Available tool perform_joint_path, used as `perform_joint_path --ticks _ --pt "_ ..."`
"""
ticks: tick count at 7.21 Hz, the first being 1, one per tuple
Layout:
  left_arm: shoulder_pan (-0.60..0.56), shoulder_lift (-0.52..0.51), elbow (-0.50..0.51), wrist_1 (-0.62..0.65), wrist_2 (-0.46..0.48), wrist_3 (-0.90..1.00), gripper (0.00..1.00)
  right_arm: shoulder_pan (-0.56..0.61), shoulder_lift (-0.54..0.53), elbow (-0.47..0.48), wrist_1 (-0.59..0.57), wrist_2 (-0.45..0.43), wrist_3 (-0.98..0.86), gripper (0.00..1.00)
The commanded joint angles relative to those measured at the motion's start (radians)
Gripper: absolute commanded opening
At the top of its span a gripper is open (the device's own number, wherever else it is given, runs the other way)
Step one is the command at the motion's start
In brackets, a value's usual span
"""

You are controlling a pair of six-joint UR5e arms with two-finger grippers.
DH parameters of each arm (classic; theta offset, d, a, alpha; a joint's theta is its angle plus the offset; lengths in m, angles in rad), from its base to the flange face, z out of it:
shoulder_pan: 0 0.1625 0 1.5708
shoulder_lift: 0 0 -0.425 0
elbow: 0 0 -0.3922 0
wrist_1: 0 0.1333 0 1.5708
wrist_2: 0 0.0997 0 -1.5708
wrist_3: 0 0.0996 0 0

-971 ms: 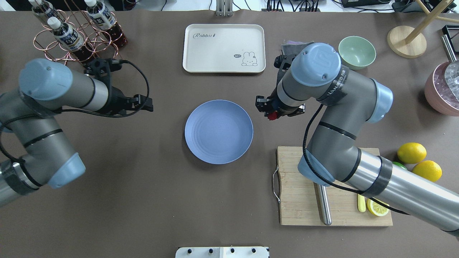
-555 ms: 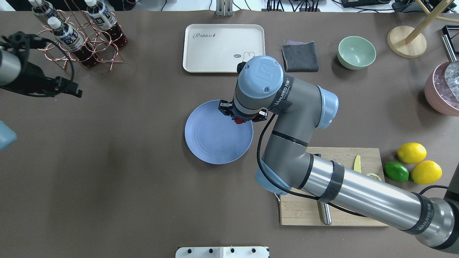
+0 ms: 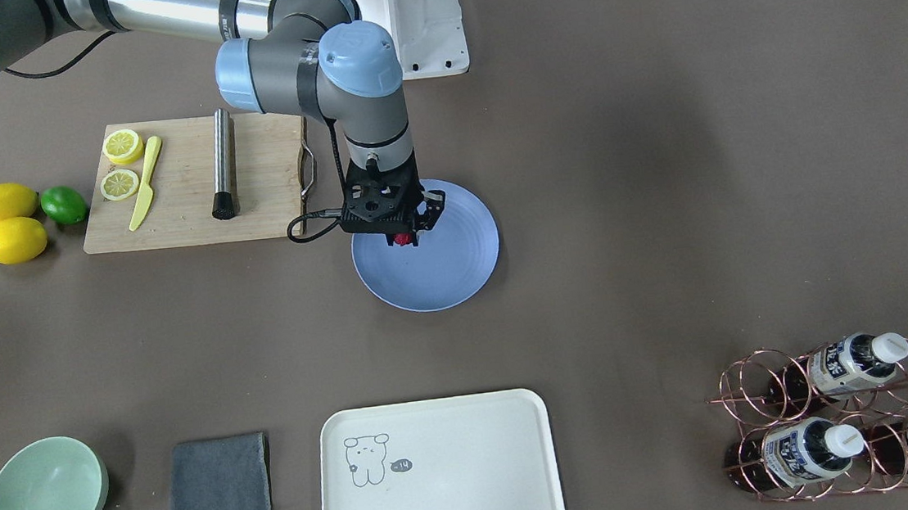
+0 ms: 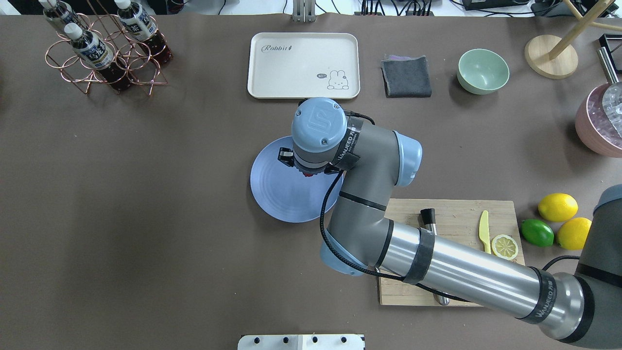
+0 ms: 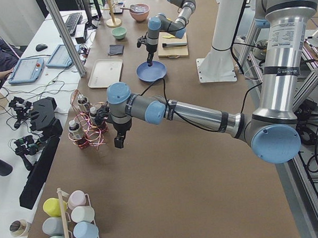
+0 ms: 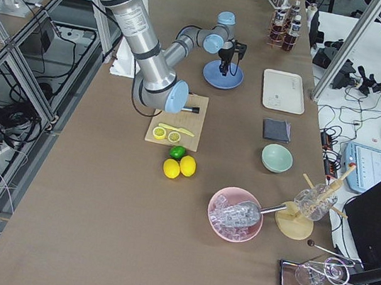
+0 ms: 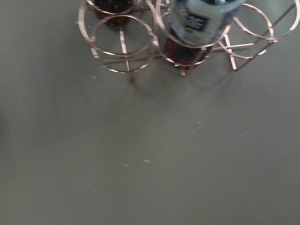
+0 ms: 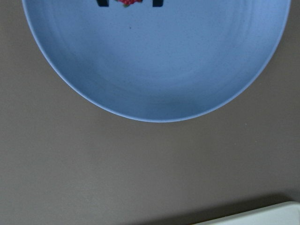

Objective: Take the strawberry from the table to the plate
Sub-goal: 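Lower the strawberry onto the plate center and open the right gripper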

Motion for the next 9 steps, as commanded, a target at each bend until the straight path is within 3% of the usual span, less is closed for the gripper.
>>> perform_joint_path --ticks 1,6,7,8,9 --pt "-0.099 0.001 0.059 0.061 -0.004 0.188 0.98 -0.021 0.026 -0.088 0.066 -0.013 -0.001 0.00" --pt "-0.130 0.005 0.083 0.059 -0.006 0.216 0.98 -0.054 0.026 -0.113 0.105 -0.047 -0.001 0.00" --pt "-0.130 0.008 0.083 0.058 -0.006 0.216 0.98 -0.054 0.026 -0.113 0.105 -0.049 -0.001 0.36" --pt "-0.130 0.010 0.083 0.056 -0.006 0.216 0.98 -0.057 0.026 -0.113 0.106 -0.050 -0.002 0.99" --pt "-0.130 0.010 0.083 0.059 -0.006 0.216 0.98 -0.057 0.026 -0.105 0.106 -0.050 -0.011 1.00"
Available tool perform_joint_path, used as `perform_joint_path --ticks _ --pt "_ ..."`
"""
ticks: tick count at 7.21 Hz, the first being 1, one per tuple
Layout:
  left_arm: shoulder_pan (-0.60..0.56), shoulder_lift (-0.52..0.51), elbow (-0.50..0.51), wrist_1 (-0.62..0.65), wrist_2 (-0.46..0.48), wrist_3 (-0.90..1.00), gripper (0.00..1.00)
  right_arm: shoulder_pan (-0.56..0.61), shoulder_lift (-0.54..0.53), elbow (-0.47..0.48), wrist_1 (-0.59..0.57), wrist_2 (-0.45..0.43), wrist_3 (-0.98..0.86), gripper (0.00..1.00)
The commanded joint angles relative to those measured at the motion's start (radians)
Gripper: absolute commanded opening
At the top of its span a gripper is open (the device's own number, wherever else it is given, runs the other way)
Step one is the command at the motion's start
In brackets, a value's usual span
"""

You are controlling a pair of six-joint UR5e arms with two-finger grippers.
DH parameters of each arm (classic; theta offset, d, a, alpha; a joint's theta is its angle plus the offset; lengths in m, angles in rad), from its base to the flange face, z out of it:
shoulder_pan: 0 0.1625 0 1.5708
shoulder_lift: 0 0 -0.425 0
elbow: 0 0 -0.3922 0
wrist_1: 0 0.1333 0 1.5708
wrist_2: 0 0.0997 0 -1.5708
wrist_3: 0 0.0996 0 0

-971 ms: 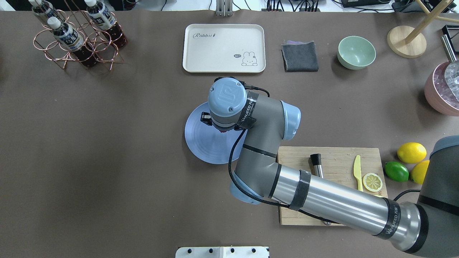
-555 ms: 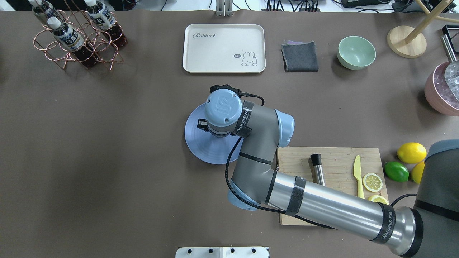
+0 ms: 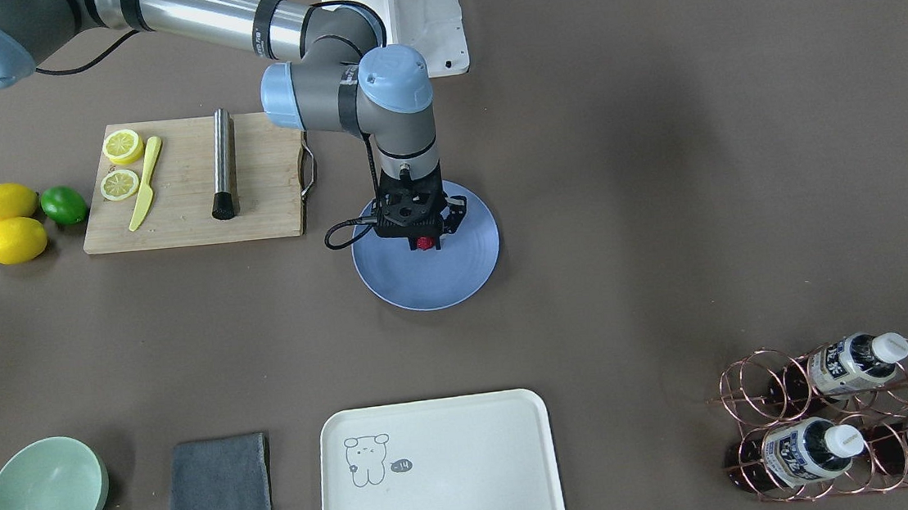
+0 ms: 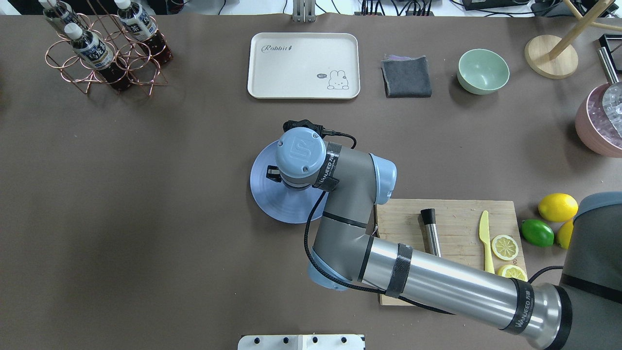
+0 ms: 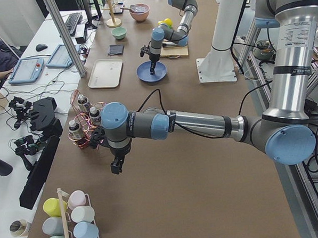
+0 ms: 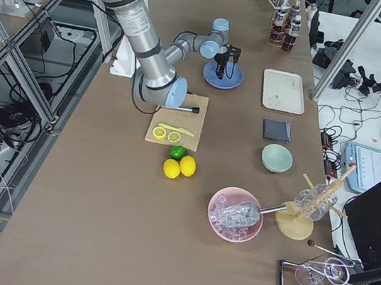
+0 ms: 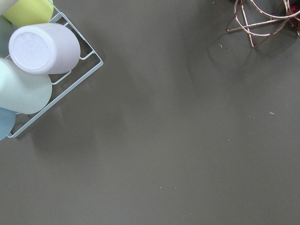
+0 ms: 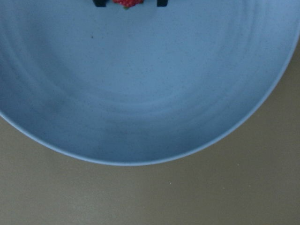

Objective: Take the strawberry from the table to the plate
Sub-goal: 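Lower the strawberry onto the plate center and open the right gripper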

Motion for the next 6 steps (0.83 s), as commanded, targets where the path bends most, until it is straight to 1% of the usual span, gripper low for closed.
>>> perform_joint_path --ticks 1,2,3,4,5,6 --pt "0.000 0.003 0.002 0.005 -0.002 -0.001 0.98 0.013 0.003 0.021 0.001 0.004 -0.008 1.00" --pt "-0.003 0.004 0.002 0.005 -0.002 -0.001 0.98 0.042 0.005 0.041 -0.005 0.016 -0.011 1.00" --pt "-0.006 0.004 0.002 0.005 0.000 -0.001 0.98 0.088 0.003 0.055 -0.011 0.054 -0.014 1.00" --pt "-0.008 0.004 0.015 0.005 0.000 0.000 0.98 0.161 -0.012 0.071 -0.016 0.136 -0.065 1.00" --pt "-0.009 0.004 0.050 0.003 -0.002 0.000 0.98 0.230 -0.042 0.103 -0.062 0.201 -0.160 1.00" --pt "-0.009 0.006 0.066 0.005 0.002 0.000 0.98 0.302 -0.091 0.158 -0.126 0.244 -0.267 1.00"
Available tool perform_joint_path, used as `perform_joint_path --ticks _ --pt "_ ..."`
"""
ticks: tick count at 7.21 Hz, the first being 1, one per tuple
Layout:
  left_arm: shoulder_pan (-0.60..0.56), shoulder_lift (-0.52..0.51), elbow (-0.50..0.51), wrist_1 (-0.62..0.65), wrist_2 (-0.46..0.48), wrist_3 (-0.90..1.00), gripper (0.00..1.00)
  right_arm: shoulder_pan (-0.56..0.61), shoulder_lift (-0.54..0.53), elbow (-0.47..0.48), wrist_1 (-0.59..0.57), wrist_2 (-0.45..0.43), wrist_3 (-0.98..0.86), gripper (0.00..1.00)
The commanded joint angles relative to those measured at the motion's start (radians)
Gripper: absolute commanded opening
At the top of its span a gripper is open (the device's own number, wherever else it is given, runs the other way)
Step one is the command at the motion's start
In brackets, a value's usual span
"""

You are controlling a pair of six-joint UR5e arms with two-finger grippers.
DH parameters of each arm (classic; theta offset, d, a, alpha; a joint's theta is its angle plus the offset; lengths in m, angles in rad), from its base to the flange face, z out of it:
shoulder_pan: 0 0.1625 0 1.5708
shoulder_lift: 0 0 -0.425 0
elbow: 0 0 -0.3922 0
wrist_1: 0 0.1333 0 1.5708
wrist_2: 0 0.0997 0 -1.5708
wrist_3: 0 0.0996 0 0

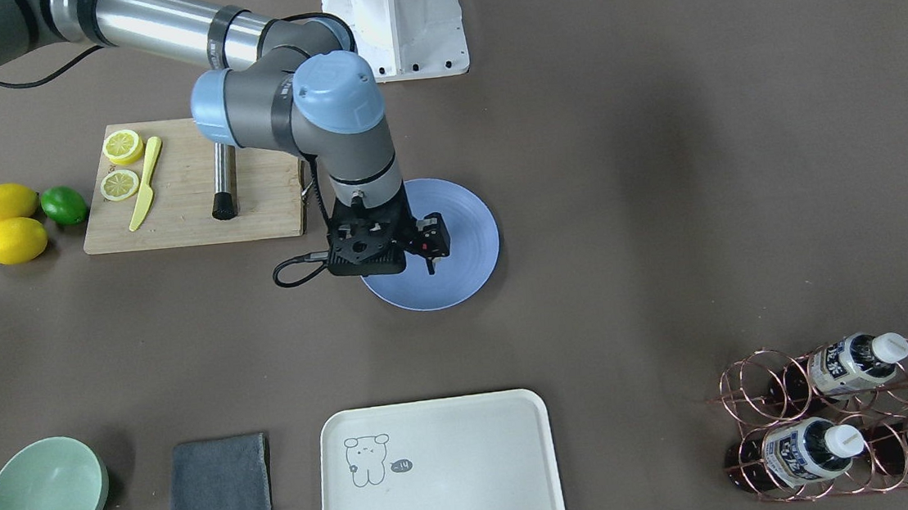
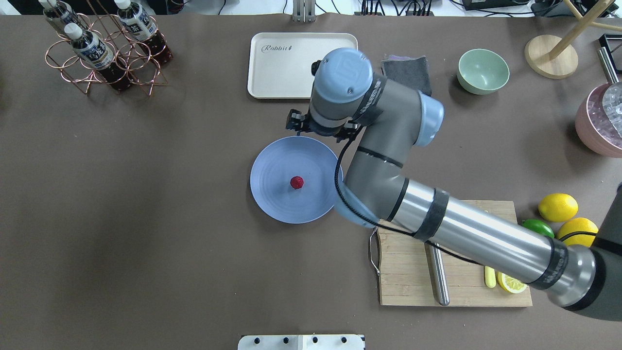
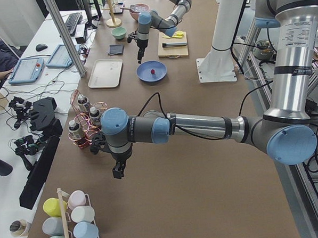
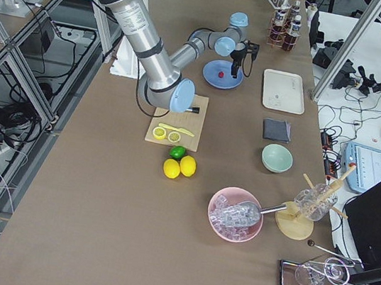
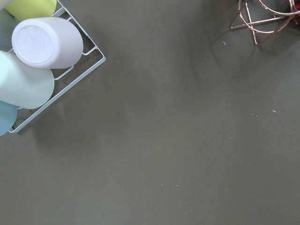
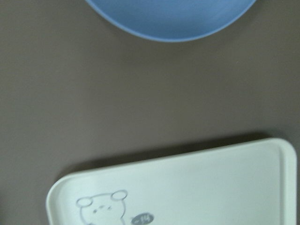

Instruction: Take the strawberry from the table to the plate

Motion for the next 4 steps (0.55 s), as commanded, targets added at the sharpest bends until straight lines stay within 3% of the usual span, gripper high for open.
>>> perform_joint_path --ticks 1,4 --pt "-0.001 0.027 0.023 -0.005 0.000 0.000 0.98 0.177 -0.121 0.116 -0.120 0.129 -0.249 1.00" --pt "-0.001 0.029 0.026 0.002 -0.001 -0.001 0.98 0.432 -0.384 0.279 -0.209 0.277 -0.661 1.00"
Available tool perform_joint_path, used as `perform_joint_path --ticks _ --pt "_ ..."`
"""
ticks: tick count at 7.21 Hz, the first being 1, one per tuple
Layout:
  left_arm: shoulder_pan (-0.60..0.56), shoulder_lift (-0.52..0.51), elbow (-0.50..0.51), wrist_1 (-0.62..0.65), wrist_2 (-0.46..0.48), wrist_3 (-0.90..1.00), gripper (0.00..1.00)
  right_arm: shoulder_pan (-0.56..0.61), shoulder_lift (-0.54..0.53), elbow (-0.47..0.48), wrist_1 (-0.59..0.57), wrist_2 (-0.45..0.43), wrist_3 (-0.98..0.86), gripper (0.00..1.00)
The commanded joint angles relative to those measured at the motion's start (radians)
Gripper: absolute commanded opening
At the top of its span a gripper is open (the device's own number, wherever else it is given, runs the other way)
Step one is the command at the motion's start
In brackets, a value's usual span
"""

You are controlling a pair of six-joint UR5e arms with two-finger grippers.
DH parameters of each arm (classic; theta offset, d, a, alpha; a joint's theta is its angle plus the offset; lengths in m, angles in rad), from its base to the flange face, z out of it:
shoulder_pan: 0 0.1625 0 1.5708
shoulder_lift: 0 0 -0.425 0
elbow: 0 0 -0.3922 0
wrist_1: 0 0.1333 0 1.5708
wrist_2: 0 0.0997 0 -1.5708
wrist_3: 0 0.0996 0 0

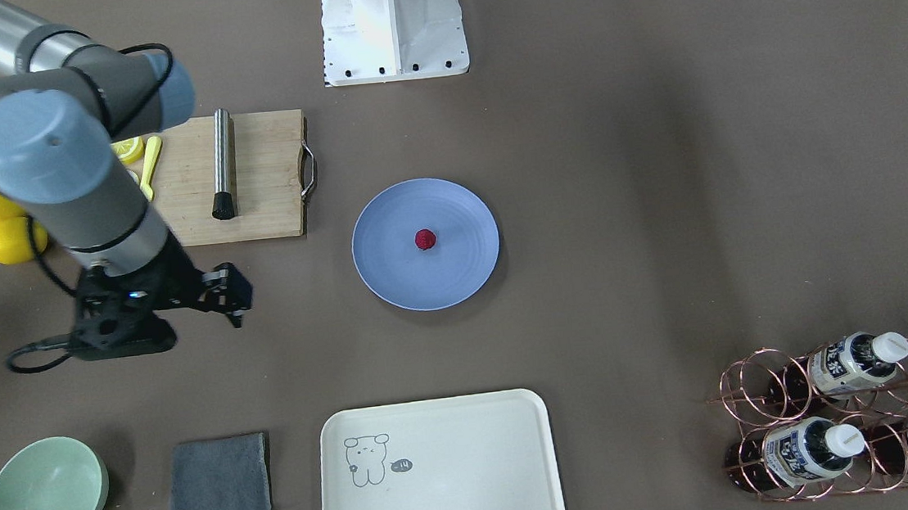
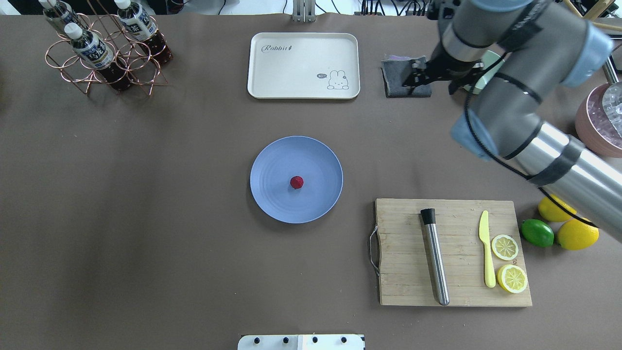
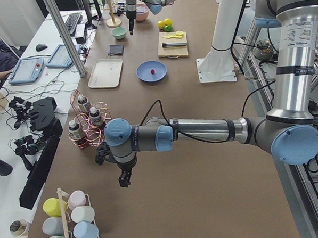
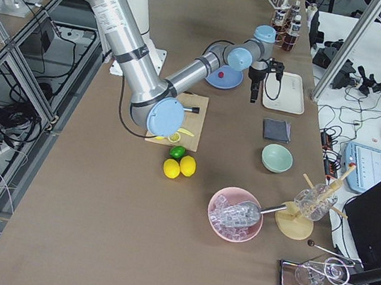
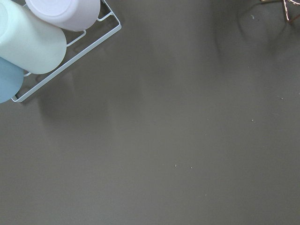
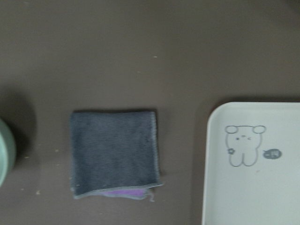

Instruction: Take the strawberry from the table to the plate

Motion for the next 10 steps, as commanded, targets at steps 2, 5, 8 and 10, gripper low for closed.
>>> perform_joint_path --ticks 2,5,8,10 --pt "0.000 0.003 0.003 0.000 -0.048 0.000 0.98 0.264 -0.278 0.083 -0.045 0.078 -0.493 1.00" --pt "0.000 0.026 -0.008 -0.012 -0.050 0.000 0.98 0.473 -0.431 0.031 -0.045 0.094 -0.864 1.00" --pt "-0.002 0.029 -0.002 -0.009 -0.050 0.000 0.98 0.602 -0.494 -0.101 -0.032 0.091 -1.024 1.00" --pt "-0.003 0.030 0.007 -0.008 -0.047 -0.012 0.98 0.613 -0.517 -0.101 -0.031 0.091 -1.021 1.00"
